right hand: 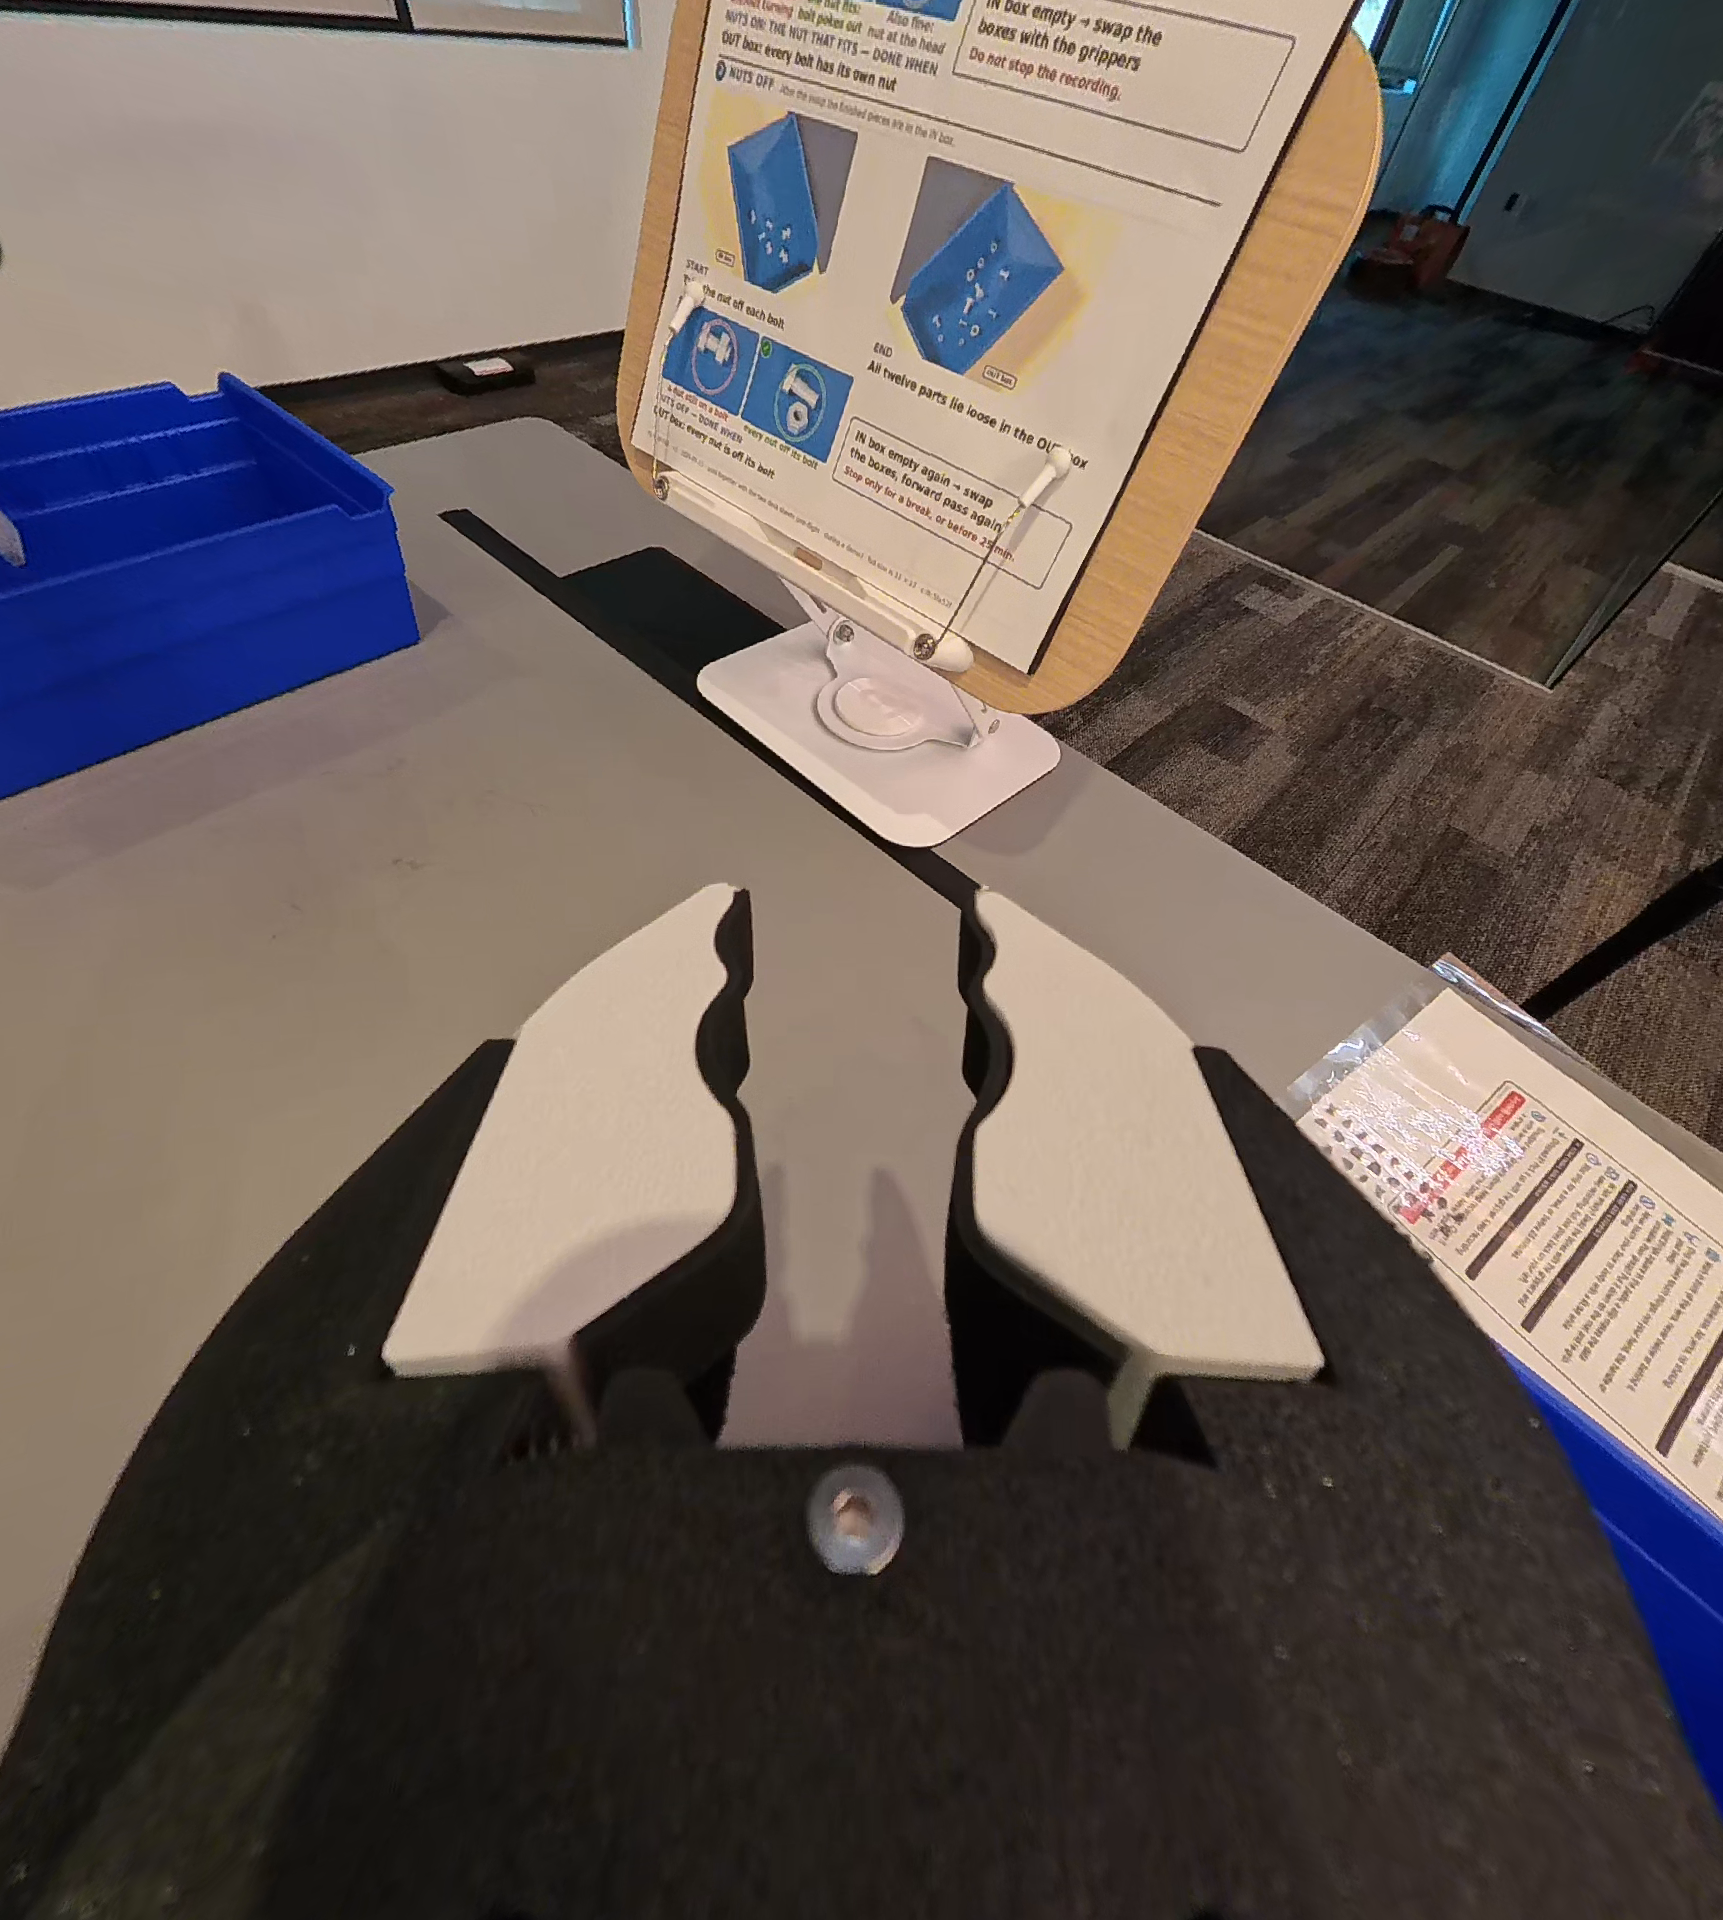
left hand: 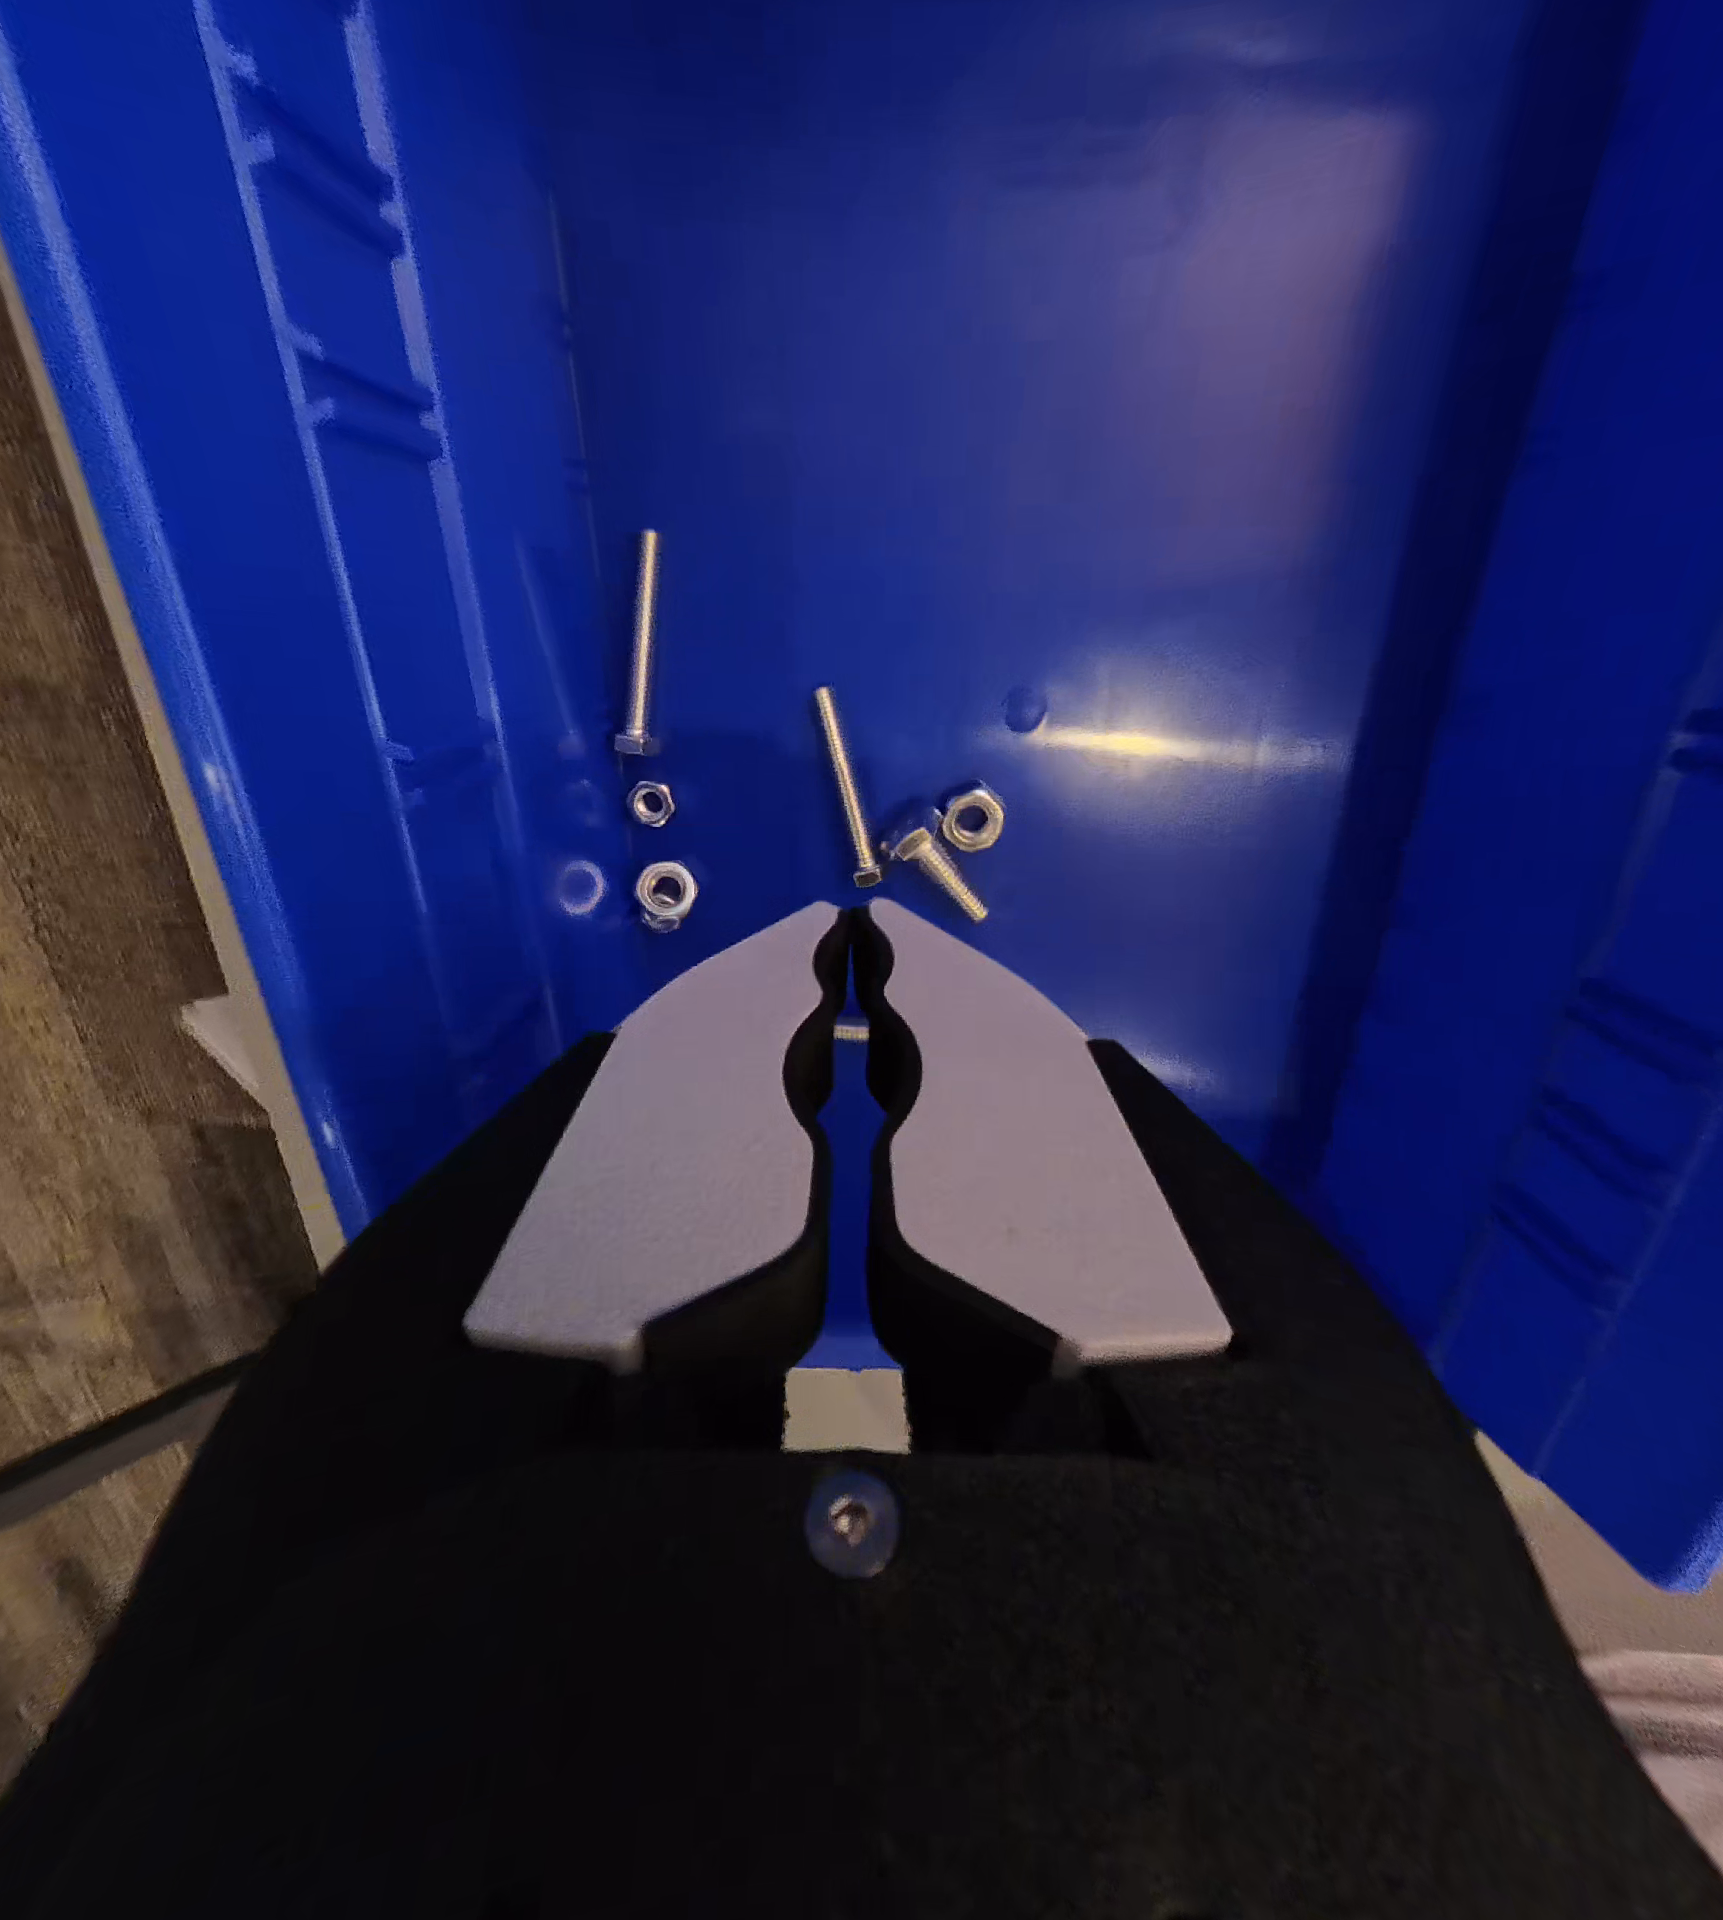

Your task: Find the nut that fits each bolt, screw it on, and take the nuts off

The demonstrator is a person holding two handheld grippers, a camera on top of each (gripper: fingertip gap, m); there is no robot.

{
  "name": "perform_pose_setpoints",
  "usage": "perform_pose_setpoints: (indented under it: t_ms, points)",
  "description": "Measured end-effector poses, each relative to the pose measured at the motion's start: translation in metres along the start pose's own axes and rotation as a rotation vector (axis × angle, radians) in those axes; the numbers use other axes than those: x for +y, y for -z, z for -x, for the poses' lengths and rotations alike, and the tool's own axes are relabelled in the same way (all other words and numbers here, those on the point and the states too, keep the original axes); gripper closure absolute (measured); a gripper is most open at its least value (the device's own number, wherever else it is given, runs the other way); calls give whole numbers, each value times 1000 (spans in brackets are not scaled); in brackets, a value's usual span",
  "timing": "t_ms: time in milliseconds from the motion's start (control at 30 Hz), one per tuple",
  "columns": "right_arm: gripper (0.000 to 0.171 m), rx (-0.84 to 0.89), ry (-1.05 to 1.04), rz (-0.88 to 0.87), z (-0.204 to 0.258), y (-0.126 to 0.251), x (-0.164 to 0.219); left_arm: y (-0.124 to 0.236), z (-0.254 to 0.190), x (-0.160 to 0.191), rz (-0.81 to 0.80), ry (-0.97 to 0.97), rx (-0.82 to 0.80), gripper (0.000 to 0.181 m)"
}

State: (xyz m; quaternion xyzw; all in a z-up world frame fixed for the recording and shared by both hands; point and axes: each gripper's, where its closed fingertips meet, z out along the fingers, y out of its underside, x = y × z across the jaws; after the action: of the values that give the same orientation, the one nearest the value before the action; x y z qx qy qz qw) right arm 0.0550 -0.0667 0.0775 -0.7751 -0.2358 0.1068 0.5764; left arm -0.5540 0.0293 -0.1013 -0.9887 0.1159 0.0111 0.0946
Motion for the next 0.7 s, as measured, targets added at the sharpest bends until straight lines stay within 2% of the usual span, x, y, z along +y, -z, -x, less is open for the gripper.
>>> perform_pose_setpoints:
  t_ms: [167,300,500,700]
  points:
    - [134,-8,-3,13,0,-2,3,13,-6,3,-38,-79,41,181]
    - [134,-13,-12,21,-1,-2,5,8,-22,8,-17,-160,132,181]
    - [134,-18,-16,27,-1,-2,7,-11,-28,3,12,-126,190,181]
    - [134,-17,-21,40,-2,-4,10,-13,-28,11,54,-29,222,176]
